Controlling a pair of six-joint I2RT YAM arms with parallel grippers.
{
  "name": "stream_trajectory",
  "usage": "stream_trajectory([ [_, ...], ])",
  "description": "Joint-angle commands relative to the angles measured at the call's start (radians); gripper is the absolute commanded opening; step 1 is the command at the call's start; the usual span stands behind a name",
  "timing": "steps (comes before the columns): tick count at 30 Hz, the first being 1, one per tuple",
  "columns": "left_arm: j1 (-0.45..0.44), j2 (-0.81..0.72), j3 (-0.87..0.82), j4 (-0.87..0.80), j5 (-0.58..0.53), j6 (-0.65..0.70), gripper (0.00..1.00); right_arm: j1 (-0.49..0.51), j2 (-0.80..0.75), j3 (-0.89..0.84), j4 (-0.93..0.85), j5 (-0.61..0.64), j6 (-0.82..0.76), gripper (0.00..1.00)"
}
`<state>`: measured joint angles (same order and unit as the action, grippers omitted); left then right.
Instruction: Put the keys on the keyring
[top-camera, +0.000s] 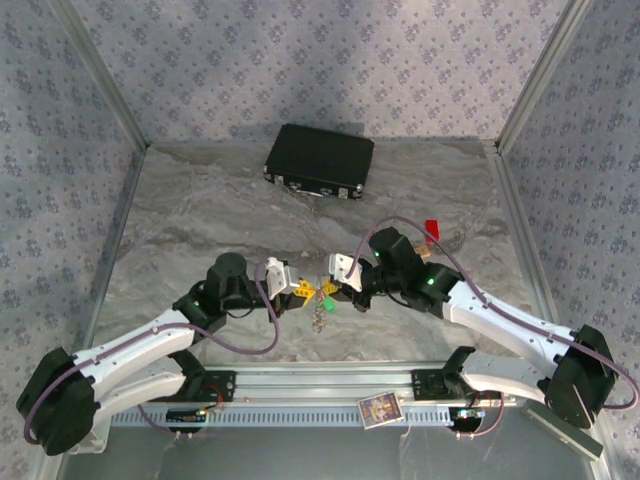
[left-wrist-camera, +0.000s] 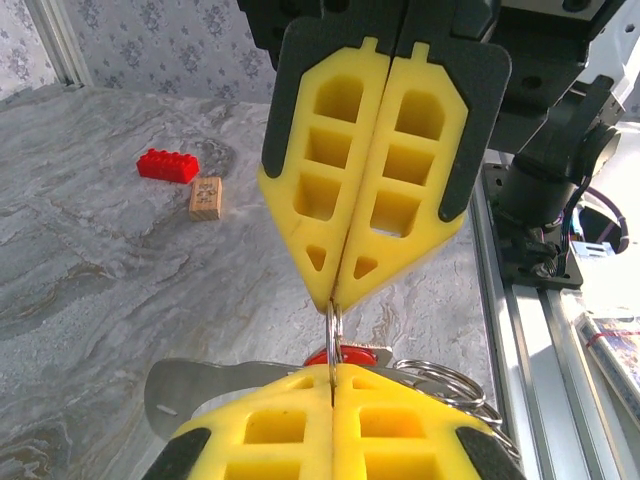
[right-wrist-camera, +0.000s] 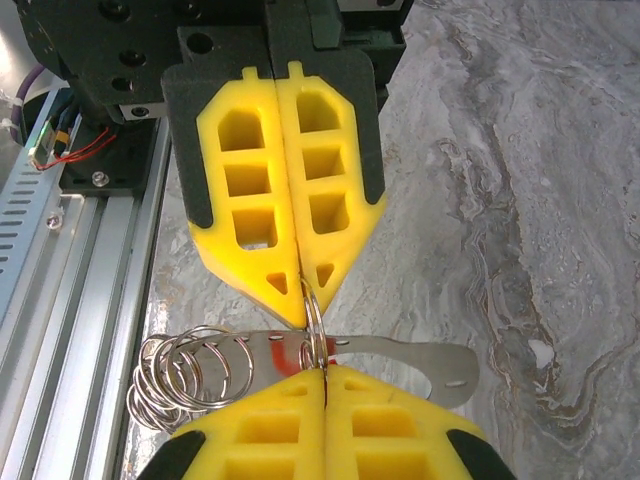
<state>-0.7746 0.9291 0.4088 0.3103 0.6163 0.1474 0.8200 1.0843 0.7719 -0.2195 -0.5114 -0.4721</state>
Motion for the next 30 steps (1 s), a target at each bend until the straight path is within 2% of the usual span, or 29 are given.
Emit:
stream_trajectory([
  [1,-0.001,-0.024,0.002,0.067,0.03,-0.008,0.0,-0.006,-0.01,0.009,-0.039,0.02,-0.011,0.0],
  [8,-0.001,-0.015,-0.001,0.089,0.042,-0.017,0.0,-0.004,0.023,-0.006,0.003,0.01,0.004,0.02],
  [15,-0.002,-0.011,-0.007,0.096,0.041,-0.019,0.0,-0.004,-0.021,-0.038,0.077,-0.02,0.025,0.22],
  [17,-0.001,-0.009,-0.01,0.101,0.04,-0.021,0.0,-0.007,-0.039,-0.054,0.105,-0.032,0.036,0.25],
  [27,-0.002,-0.011,-0.014,0.122,0.039,-0.029,0.0,-0.005,-0.006,-0.074,0.199,-0.06,0.081,0.19],
  [30,-0.002,-0.008,-0.016,0.127,0.036,-0.028,0.0,-0.006,0.002,-0.074,0.206,-0.066,0.081,0.09],
])
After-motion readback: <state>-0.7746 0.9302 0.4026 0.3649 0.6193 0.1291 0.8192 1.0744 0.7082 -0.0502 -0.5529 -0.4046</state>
